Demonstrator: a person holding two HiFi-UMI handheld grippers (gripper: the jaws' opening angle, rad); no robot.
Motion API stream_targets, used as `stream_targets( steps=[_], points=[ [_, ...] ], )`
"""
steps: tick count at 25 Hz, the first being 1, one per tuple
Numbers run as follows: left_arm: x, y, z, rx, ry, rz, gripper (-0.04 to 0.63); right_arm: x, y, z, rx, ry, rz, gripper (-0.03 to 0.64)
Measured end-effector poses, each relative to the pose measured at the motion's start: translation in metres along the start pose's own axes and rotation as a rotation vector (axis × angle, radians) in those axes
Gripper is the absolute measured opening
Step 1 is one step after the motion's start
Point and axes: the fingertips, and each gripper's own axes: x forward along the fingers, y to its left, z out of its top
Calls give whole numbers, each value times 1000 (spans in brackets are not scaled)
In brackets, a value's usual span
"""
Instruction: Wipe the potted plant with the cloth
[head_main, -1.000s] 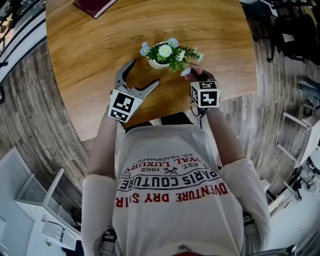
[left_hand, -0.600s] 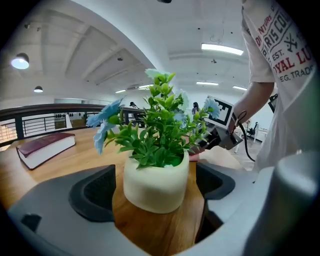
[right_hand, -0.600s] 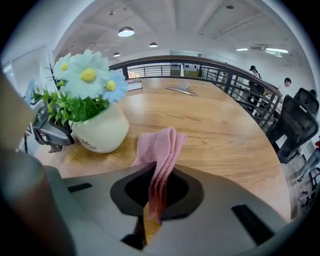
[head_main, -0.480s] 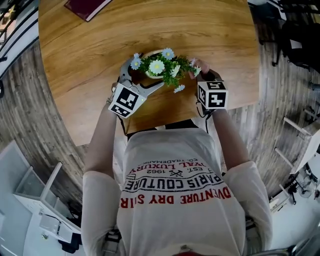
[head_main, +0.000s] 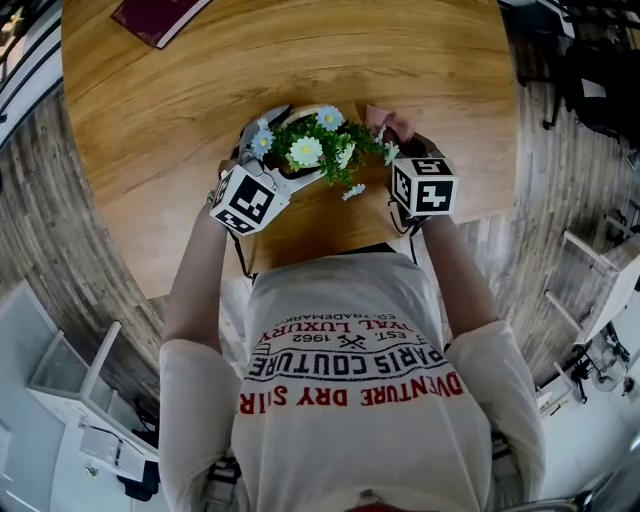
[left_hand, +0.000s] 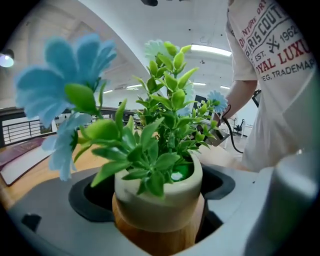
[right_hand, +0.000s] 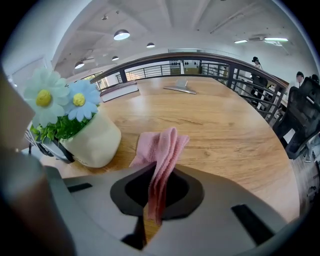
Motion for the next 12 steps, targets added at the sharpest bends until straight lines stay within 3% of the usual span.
stream_targets(
  steps=[6, 12],
  points=[
    [3, -2, 3, 18, -5, -15, 494, 1, -2, 3, 3, -2, 11, 35],
    [-3, 2, 3, -1, -7, 25, 497, -1, 0, 5, 13, -2, -5, 35]
  ],
)
